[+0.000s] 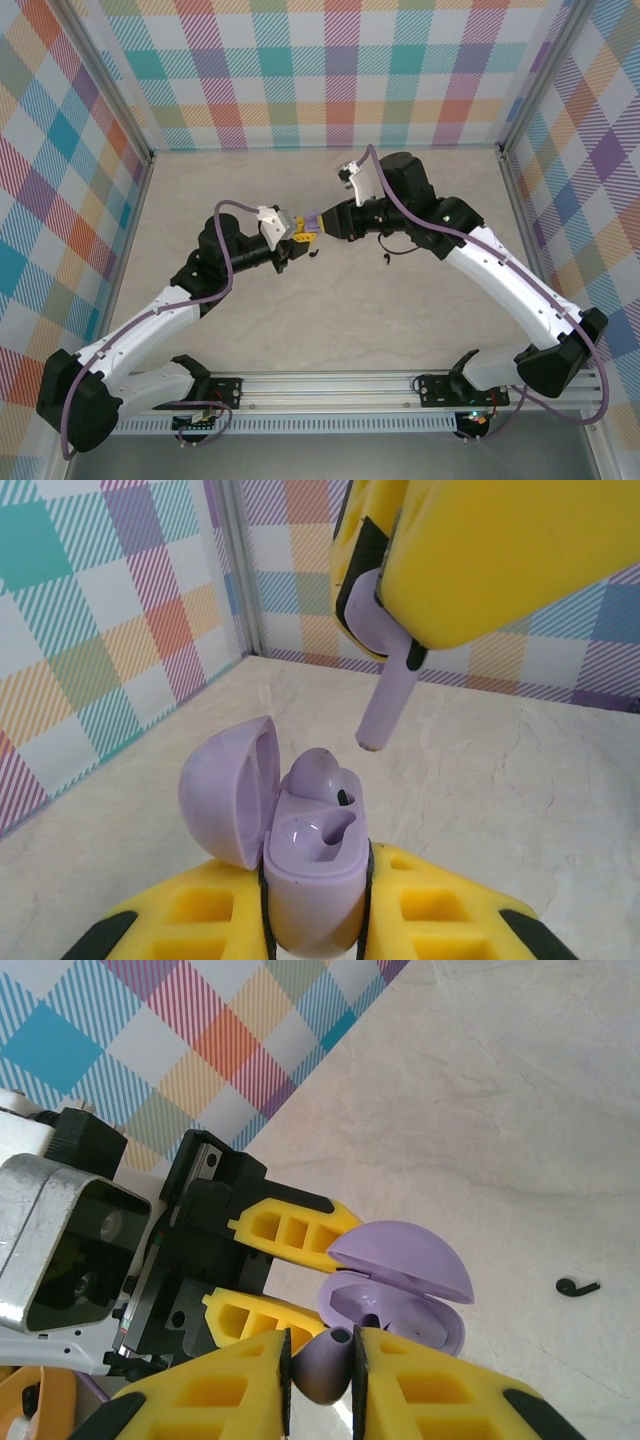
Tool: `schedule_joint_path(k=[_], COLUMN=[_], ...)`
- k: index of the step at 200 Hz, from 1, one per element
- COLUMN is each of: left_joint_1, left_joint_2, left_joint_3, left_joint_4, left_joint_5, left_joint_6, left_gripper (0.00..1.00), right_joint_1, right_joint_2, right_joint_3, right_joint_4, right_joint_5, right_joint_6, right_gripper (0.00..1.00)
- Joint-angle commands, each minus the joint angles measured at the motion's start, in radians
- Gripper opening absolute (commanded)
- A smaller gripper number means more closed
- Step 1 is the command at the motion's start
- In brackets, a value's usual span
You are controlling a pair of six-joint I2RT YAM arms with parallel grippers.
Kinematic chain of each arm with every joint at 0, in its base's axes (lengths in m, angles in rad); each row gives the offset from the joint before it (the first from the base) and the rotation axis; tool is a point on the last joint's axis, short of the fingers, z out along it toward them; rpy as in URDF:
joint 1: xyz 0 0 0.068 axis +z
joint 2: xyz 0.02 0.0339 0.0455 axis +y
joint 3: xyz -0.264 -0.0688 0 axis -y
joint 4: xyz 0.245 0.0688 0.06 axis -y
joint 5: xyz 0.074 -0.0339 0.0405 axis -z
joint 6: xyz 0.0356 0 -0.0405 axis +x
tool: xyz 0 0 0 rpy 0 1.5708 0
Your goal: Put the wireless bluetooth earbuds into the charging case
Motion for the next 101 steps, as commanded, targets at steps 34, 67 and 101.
schedule_joint_path(k=[34, 67, 101], left_joint_1=[-0.012, -0.013, -0.013], left_joint_2=[-0.036, -0.046, -0.052], left_joint_3=[0.019, 0.023, 0.023], left_joint_4=[0.003, -0.004, -0.003], left_joint_5=[0.043, 0.051, 0.052], left_joint_6=[0.034, 0.027, 0.02], left_gripper=[0.1, 0.1, 0.1], right_joint_1=[0.002, 0.002, 0.002], right_joint_2=[0.005, 0.015, 0.033], right_joint_3=[0.044, 0.048, 0.056], right_joint_4=[-0.025, -0.025, -0.026], right_joint_5=[-0.018, -0.022, -0.036], right_joint_6=[-0.02, -0.02, -0.019], right_gripper=[0.24, 0.24, 0.24])
